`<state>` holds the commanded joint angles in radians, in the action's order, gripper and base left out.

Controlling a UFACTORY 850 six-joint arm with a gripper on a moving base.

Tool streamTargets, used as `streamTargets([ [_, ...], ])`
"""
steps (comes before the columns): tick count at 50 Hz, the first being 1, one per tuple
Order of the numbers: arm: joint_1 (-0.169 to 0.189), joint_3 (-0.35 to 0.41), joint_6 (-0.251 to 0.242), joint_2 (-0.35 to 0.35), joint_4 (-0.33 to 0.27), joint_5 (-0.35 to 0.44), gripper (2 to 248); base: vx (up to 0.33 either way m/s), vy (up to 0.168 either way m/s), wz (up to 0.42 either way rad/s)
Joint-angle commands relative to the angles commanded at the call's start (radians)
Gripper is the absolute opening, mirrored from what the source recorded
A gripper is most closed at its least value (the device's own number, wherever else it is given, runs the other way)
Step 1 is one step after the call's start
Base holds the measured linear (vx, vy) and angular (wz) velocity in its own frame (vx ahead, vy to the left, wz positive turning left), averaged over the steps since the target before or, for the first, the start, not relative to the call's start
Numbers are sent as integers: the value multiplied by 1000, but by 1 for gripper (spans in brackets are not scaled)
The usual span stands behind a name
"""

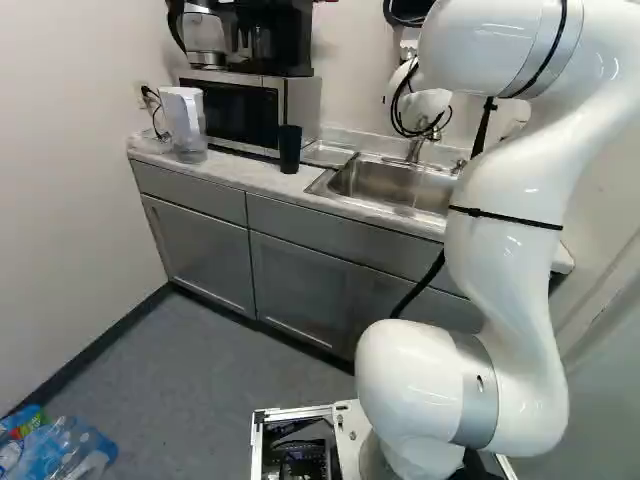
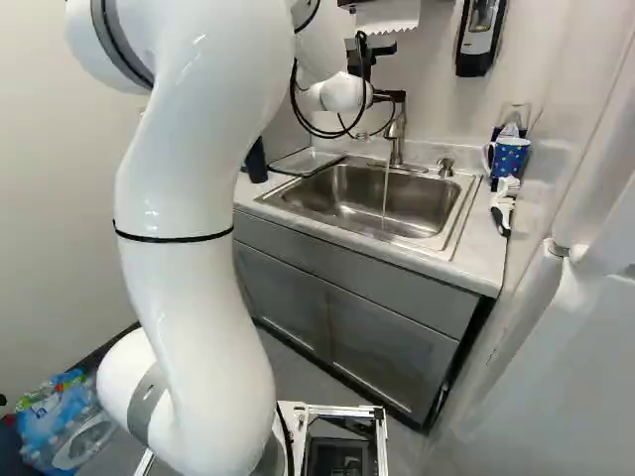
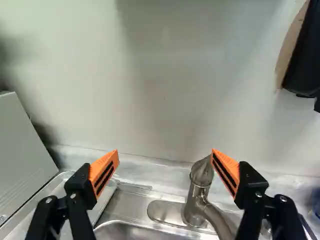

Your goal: Rinse the cup and place it in the tray

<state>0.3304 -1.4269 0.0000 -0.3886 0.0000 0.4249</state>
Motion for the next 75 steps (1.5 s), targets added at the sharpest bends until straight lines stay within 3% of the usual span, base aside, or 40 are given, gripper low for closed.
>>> streamTargets([
  [37,-10,-4,0,-4,0,0,247,0,0,0],
  [75,-47,188,0,163,0,-7,247,0,0,0],
])
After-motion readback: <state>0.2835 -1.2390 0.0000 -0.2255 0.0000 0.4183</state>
